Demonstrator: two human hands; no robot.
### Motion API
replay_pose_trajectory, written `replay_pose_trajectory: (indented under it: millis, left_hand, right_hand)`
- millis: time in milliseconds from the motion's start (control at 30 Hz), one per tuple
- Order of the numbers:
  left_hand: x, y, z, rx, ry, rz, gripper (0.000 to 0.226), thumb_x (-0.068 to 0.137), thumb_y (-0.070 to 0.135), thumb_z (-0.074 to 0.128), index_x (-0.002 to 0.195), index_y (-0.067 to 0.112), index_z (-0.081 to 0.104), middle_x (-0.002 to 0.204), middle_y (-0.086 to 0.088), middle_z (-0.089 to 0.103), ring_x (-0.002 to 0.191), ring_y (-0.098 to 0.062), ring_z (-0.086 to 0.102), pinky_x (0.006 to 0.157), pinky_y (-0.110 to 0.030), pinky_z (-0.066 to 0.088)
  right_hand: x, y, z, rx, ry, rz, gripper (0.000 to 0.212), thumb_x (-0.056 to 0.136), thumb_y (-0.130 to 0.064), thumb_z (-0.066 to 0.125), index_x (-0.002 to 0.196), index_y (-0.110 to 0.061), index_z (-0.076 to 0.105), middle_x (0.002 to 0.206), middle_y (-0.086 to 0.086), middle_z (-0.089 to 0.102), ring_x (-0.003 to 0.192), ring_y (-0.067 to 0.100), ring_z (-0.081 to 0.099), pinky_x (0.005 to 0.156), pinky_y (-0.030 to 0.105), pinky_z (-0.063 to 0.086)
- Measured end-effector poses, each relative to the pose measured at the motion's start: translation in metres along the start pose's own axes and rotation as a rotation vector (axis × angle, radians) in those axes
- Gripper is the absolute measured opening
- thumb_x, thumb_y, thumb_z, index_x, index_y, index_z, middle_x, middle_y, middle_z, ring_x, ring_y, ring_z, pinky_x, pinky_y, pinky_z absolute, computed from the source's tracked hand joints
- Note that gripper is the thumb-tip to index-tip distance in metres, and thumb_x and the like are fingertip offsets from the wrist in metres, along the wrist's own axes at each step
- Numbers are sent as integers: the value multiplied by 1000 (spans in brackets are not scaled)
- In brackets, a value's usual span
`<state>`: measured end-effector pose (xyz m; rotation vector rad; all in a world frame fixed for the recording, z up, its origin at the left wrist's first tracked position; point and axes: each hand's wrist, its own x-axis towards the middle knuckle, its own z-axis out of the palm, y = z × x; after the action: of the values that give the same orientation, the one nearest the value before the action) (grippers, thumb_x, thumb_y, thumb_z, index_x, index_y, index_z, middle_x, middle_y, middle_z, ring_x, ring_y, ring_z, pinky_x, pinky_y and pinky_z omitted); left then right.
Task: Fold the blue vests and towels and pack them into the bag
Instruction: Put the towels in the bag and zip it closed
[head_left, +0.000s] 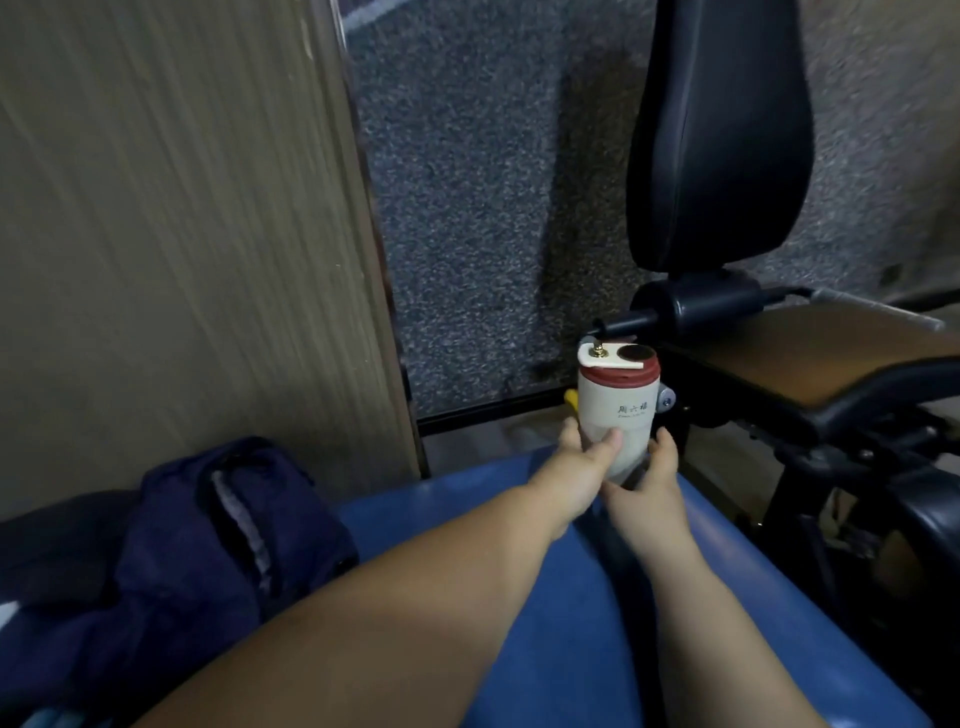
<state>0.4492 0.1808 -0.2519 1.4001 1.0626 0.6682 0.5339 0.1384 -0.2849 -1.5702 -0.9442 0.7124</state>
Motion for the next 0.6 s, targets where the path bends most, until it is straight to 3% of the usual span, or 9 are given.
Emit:
replay_pose_trajectory:
  millis: [100,267,367,433,533,600]
  left_hand:
    - [11,-4,2,-49,57,61,56,93,39,60,140,25,32,132,6,54,115,-13,54,87,-23,42]
    - [-4,-6,-10,73,104,79,58,84,38,73,129,20,42,127,-2,60,104,-18,64,80,-34,58]
    - [-24,-2,-27,64,109,72,61,81,34,77,130,20,43,121,3,61,87,-5,63,67,-20,56]
    - [-38,2,-36,100,120,41,61,79,31,79,128,22,44,115,7,60,80,0,59,67,-17,53]
    - [-58,2,-40,153,159,1,63,73,29,83,125,23,47,125,3,61,101,-12,62,78,-25,55]
    - [-72,3,-44,162,212,-27,64,72,32,84,122,21,46,125,2,60,109,-16,61,74,-26,53]
  right_hand:
    - [4,6,0,23,-3,-27,108,56,-49,67,150,-40,15,147,-4,41,129,16,49,106,47,43]
    - [-5,-1,-2,-142,28,-96,80,60,-40,60,138,-36,44,119,-4,36,108,17,49,94,34,43]
    - [-15,-3,2,-224,-34,-162,63,62,-40,59,125,-35,52,105,-7,40,99,14,49,80,30,38]
    - [-22,-5,3,-245,-79,-190,57,66,-37,66,122,-39,52,102,-11,42,96,9,50,75,29,38]
    - [-40,-11,4,-261,-121,-207,48,68,-28,75,111,-40,55,102,-13,47,93,6,52,73,28,39]
    - [-53,-14,10,-249,-144,-214,28,66,-34,69,93,-33,62,96,-10,58,90,12,59,68,26,42]
